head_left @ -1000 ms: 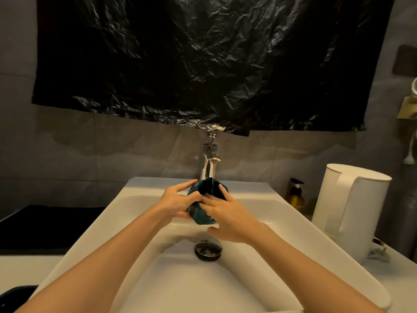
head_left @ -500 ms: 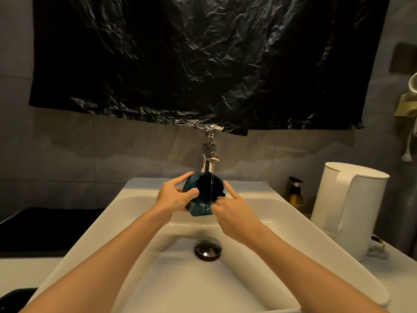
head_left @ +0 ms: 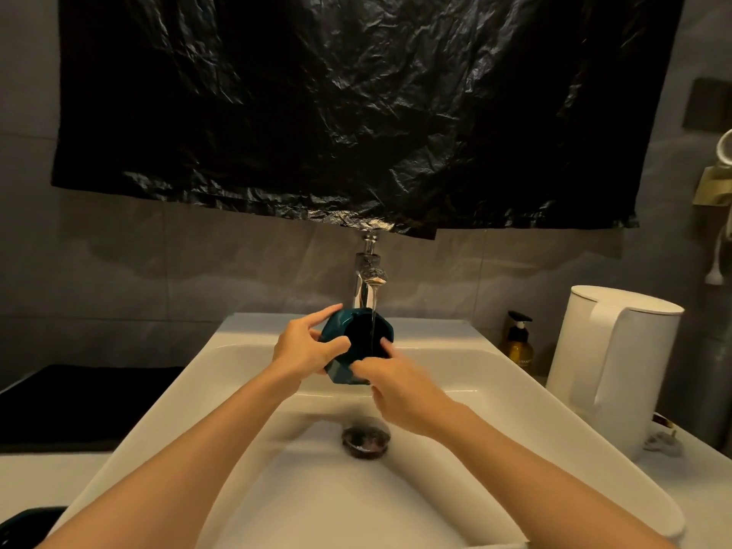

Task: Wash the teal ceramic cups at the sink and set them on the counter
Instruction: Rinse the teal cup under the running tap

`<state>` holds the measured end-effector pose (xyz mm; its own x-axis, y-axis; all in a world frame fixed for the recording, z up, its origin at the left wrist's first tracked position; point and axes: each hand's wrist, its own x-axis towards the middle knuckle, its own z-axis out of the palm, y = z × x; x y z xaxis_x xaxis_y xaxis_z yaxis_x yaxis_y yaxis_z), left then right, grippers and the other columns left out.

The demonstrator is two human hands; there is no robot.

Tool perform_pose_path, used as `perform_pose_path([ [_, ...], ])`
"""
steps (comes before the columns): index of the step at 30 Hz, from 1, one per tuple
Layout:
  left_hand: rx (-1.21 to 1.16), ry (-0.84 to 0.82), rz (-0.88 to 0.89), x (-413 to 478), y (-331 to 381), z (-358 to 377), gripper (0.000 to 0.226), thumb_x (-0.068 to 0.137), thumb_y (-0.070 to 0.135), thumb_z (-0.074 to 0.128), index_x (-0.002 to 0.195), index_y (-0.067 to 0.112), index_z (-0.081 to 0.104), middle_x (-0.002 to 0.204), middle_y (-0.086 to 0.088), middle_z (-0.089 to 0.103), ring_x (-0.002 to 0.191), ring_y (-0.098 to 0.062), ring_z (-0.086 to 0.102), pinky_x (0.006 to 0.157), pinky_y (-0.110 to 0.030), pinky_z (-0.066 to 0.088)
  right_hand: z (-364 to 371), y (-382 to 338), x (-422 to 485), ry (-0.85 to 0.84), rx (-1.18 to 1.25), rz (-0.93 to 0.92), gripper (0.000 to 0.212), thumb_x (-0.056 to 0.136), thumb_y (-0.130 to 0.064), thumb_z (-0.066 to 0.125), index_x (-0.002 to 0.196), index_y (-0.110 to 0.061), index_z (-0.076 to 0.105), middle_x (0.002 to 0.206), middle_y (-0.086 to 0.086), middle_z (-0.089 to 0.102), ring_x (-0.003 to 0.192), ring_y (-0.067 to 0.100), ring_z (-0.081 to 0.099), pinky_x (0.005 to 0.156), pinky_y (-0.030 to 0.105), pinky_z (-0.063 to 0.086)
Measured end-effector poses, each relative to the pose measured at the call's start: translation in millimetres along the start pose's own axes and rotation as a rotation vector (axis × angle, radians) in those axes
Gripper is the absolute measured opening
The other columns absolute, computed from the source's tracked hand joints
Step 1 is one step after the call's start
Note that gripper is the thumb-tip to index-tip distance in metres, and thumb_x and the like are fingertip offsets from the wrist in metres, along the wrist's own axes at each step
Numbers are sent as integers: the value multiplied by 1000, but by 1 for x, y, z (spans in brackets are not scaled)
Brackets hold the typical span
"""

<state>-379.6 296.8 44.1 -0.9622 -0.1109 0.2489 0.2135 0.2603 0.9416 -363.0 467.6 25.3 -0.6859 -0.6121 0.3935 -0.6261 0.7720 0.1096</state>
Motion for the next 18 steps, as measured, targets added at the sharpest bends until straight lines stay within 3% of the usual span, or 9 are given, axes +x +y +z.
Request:
perform_pose_path([
  [2,-4,18,-9,1,-1,-1,61,78,11,71,131,37,53,96,-6,69,89,-26,66,69,-41,60,-1,6,0,-13,-180,-27,45,86,1,54,127,-16,57,125,1,61,126,20,46,118,37,-1],
  [6,10,-4,-11,-1,2,1,62,78,11,71,131,37,52,100,-7,69,91,-27,66,70,-43,60,0,-5,0,-52,132,35,42,88,0,54,126,-17,55,127,2,60,121,22,50,115,34,27],
  [9,-20,-8,-42,-1,4,1,58,79,12,71,129,36,54,98,-6,69,90,-27,66,69,-43,60,0,11,-1,11,-172,-45,29,89,-6,54,116,-15,61,115,2,64,115,20,54,117,31,-1],
  [10,-40,-10,-61,-1,5,0,55,79,14,71,127,36,56,99,-7,69,90,-27,66,68,-42,60,-4,12,0,0,-239,-51,25,90,-11,54,114,-14,63,113,2,65,113,20,56,118,32,-2],
  [12,-77,-22,-100,-1,6,1,48,81,18,70,124,35,59,101,-7,68,89,-26,67,64,-40,60,-6,4,1,17,-121,-53,22,92,-18,56,111,-10,63,110,6,67,105,24,60,112,27,25],
  [13,-96,-29,-121,-3,8,2,43,82,19,69,122,33,61,100,-6,68,87,-25,67,61,-37,60,-8,-4,1,34,34,-33,20,91,-19,59,107,-7,64,108,8,67,100,25,61,94,22,41],
  [14,-116,-38,-140,-5,9,2,39,83,20,68,120,31,63,97,-4,68,83,-23,67,57,-34,59,-9,-12,1,51,176,-19,20,89,-18,64,104,-7,64,107,9,68,96,26,62,80,20,47],
  [15,-136,-49,-156,-7,10,2,35,84,20,67,118,30,64,94,-3,67,80,-21,68,54,-31,59,-8,-15,2,79,264,-28,21,85,-17,68,103,-7,65,108,8,67,97,26,61,76,24,51],
  [18,-182,-73,-183,-9,9,0,31,86,20,65,117,26,66,96,-5,68,80,-22,68,55,-31,59,-3,-7,3,94,252,-101,37,83,-18,70,118,-11,62,129,1,58,118,20,50,96,34,47],
])
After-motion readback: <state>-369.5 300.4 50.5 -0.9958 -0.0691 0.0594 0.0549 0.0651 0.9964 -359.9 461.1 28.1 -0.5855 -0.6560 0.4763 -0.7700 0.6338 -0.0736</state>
